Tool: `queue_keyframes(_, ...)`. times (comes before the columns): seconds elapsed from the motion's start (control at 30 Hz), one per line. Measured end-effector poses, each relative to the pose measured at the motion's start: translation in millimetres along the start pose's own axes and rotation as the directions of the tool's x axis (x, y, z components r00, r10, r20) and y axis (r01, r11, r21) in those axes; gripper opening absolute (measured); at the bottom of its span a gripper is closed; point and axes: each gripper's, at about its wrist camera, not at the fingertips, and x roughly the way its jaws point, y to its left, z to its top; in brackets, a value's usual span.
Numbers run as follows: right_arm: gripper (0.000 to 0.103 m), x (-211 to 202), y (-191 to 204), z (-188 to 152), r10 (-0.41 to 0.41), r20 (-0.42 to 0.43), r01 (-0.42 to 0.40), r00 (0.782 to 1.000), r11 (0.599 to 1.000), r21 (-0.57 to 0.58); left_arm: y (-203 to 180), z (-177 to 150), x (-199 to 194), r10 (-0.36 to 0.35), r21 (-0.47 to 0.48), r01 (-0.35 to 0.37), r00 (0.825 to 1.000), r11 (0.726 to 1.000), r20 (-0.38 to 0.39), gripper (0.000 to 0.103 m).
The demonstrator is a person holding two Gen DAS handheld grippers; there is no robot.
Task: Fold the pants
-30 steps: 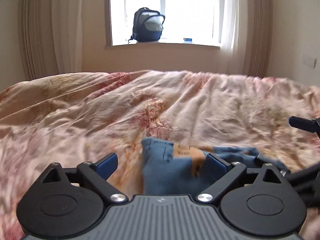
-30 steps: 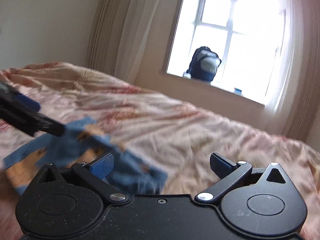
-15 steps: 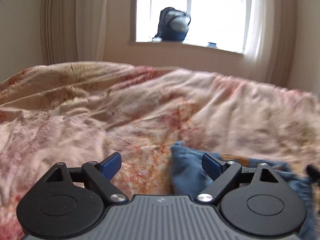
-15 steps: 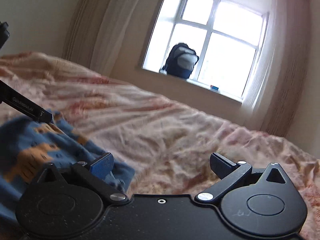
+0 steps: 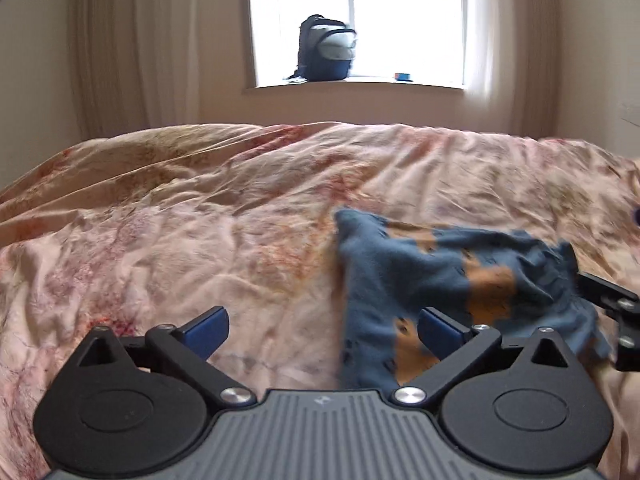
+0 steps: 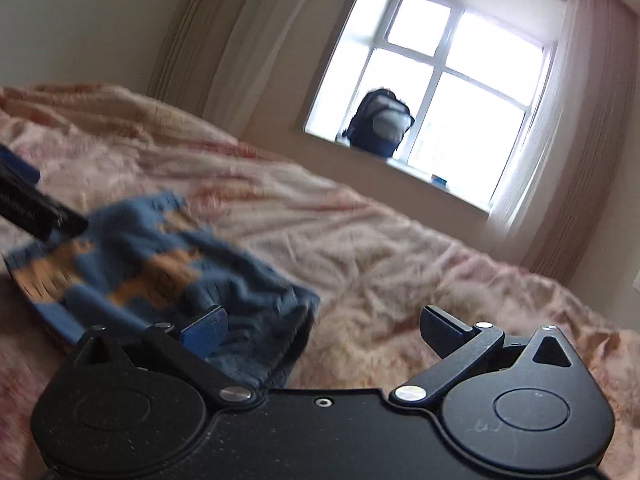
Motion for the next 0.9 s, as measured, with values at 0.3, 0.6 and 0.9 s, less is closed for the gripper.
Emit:
queue_keyframes(0.3,0.102,4.9,-13.4,-36.3,0.116,-0.144,-0.101,0.983,0.989,0.108,24.1,-24.0,4.0,-0.097,-0.157,0.068,0.979,0.985,-0.18,0.103)
queue_keyframes(0.6,0.102,57.0,-22.5,21.0,0.126,-0.038,-0.125,0.991,0.992,0.021,19.6,34.4,40.3,-0.195,-0.269,0.168,0.978,0.948,-0.075,0.103)
queue_keyframes(0.9,0.102,78.7,-25.5,7.3,0.039,-0.089,-0.046,0.995,0.996,-0.075,-15.2,65.6,93.3,-0.024,0.09,0.034,0.994,0.995,-0.111,0.103)
